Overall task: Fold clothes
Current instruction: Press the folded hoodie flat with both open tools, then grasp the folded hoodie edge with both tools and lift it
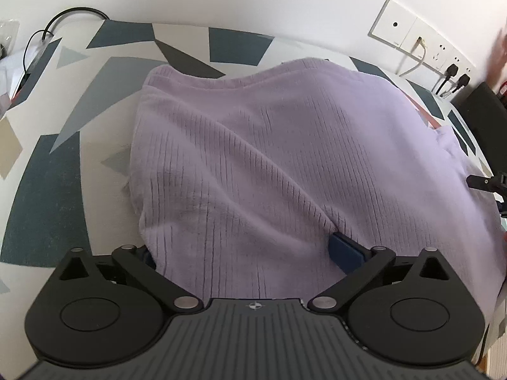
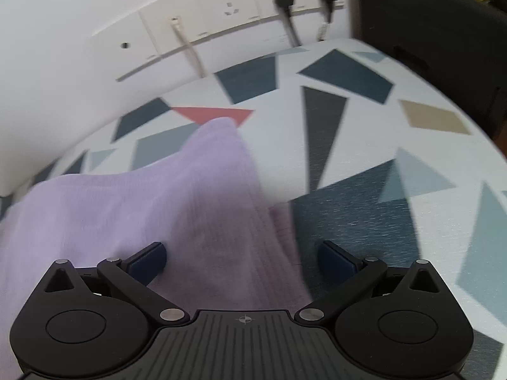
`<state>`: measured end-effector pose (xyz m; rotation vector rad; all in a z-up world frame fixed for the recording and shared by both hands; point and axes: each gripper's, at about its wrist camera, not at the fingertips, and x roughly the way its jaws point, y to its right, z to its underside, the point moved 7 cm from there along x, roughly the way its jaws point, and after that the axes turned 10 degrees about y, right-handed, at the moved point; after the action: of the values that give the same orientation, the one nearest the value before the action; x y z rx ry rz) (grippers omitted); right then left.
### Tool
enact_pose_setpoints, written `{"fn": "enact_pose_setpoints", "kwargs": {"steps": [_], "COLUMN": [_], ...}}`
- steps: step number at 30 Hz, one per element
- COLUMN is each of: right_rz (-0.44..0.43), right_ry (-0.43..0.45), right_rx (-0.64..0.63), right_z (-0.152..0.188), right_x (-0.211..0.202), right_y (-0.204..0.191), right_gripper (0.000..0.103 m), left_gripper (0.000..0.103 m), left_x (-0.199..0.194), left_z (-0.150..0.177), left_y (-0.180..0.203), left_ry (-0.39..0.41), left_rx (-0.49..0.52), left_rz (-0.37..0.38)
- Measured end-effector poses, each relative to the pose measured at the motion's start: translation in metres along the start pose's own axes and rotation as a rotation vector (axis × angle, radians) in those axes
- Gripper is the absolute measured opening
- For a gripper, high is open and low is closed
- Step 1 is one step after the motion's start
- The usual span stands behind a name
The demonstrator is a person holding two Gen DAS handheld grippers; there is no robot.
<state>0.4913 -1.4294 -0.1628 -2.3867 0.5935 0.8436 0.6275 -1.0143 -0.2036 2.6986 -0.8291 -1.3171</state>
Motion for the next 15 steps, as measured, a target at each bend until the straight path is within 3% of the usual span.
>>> {"fn": "enact_pose_setpoints", "kwargs": {"steps": [4, 8, 11, 13, 15], "right_rz": [-0.029, -0.044, -0.138, -0.205, -0.218], "right_ry": [-0.033, -0.023, -0.057, -0.088, -0.103], "right_rx": [-0.103, -0.142, -0.156, -0.169, -0.188], "right_z": [0.006, 0.011, 0.015, 0.019, 0.021], "right_x": [0.0, 0.001, 0.002, 0.002, 0.001], "right_y": [-0.013, -0.025, -0.044, -0.059, -0.065], "right_gripper": [0.102, 0.102, 0.102, 0.102, 0.102], "left_gripper": [0.102, 0.102, 0.079, 0.079, 0.091], "left_x": [-0.003, 0.001, -0.003, -0.006, -0.005], "left_z": [0.002, 0.003, 0.003, 0.003, 0.003], "left_y": [-0.006, 0.002, 0.015, 0.016, 0.01], "left_ry": [0.017, 0.014, 0.02, 0.014, 0.002], "left_rx": [0.018, 0.064, 0.095, 0.106, 0.072], "left_rz": [0.037, -0.027, -0.02, -0.015, -0.005]}}
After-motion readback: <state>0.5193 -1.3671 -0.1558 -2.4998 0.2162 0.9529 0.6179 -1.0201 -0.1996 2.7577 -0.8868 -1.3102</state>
